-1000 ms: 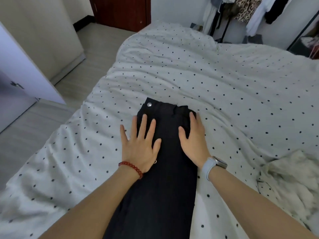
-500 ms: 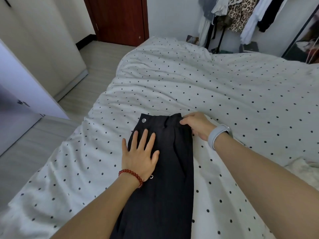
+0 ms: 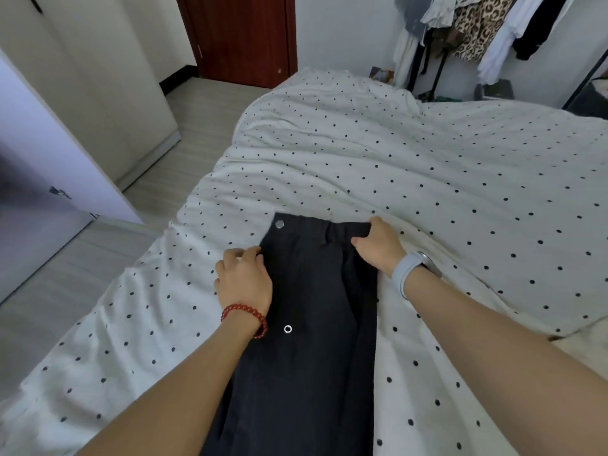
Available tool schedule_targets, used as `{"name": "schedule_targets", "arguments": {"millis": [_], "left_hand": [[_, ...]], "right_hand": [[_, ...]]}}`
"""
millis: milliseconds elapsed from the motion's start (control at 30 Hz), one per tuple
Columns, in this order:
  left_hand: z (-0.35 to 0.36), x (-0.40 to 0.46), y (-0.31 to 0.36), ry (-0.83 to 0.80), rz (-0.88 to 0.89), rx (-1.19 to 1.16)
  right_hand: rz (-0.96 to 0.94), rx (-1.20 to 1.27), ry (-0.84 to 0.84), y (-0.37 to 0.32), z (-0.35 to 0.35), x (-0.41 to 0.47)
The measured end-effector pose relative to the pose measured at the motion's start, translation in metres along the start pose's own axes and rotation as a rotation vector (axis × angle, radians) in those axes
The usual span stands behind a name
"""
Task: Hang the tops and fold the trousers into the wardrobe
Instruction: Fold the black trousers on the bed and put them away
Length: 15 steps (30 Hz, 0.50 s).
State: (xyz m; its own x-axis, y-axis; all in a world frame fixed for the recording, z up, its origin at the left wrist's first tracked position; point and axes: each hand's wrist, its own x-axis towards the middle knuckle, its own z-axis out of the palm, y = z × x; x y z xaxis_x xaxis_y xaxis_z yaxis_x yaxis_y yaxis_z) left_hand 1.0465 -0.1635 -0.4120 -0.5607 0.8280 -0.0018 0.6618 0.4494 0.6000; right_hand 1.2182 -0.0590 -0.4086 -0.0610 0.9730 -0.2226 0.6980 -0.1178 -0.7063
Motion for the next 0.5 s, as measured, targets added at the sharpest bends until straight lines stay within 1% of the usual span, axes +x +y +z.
{"name": "schedule_targets", "arguments": {"millis": [33, 67, 167, 233, 267, 333, 433, 500], "left_hand": [[0.001, -0.003, 0.001, -0.041, 0.016, 0.08], [0.001, -0.008, 0.004, -0.07, 0.077, 0.129], [0.004, -0.038, 0.004, -0.215, 0.356, 0.303], [0.011, -0.068, -0.007, -0.252, 0.509, 0.435], [0.015, -0.081, -0.012, -0.257, 0.54, 0.475], [0.024, -0.103, -0.022, -0.288, 0.535, 0.522], [0.027, -0.112, -0.026, -0.321, 0.475, 0.558], [0.025, -0.109, -0.025, -0.332, 0.452, 0.565]], "right_hand": [[0.046, 0.006, -0.016, 0.002, 0.002, 0.002], [0.063, 0.035, -0.025, 0.003, 0.001, 0.003], [0.04, 0.118, -0.038, -0.003, -0.008, 0.003], [0.013, 0.161, -0.047, -0.006, -0.015, 0.002], [0.008, 0.197, -0.056, -0.009, -0.017, 0.002], [0.019, 0.263, -0.083, -0.011, -0.018, -0.003], [0.026, 0.21, -0.109, -0.012, -0.014, -0.01], [-0.004, 0.216, -0.085, -0.013, -0.01, -0.014]]}}
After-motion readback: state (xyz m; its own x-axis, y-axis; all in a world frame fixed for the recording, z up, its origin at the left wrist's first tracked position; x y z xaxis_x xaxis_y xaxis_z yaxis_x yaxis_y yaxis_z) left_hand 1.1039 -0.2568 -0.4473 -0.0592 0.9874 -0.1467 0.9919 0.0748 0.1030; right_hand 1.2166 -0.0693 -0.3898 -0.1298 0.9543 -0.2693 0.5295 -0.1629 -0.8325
